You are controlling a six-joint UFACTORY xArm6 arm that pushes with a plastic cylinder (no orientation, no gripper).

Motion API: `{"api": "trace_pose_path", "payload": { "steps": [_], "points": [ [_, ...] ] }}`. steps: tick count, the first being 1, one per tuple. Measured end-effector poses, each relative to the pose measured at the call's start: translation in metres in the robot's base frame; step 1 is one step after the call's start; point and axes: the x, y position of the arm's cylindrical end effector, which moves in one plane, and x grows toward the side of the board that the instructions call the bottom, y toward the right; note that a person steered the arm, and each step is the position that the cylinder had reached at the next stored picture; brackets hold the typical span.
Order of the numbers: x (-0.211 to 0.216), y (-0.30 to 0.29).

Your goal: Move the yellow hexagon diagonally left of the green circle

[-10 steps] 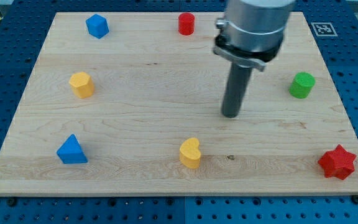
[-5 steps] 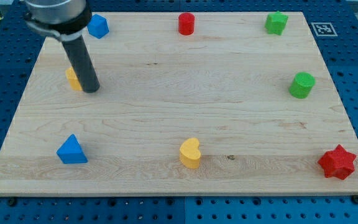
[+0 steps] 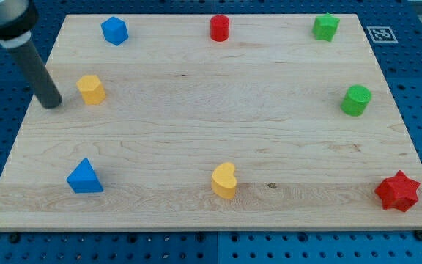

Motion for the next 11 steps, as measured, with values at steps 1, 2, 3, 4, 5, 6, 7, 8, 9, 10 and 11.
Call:
{"api": "trace_pose_path", "payload": {
  "steps": [1,2,3,4,5,6,7,8,9,10,11],
  "points": [
    [-0.018,0.018],
    [-0.018,0.058],
    [-0.018,0.077],
    [-0.013,0.053],
    [0.003,0.046],
    [0.008,0.085],
    [0.008,0.153],
    [0.008,0.23],
    [0.008,0.306],
    [0.008,0.361],
    [0.008,0.346]
  ]
}}
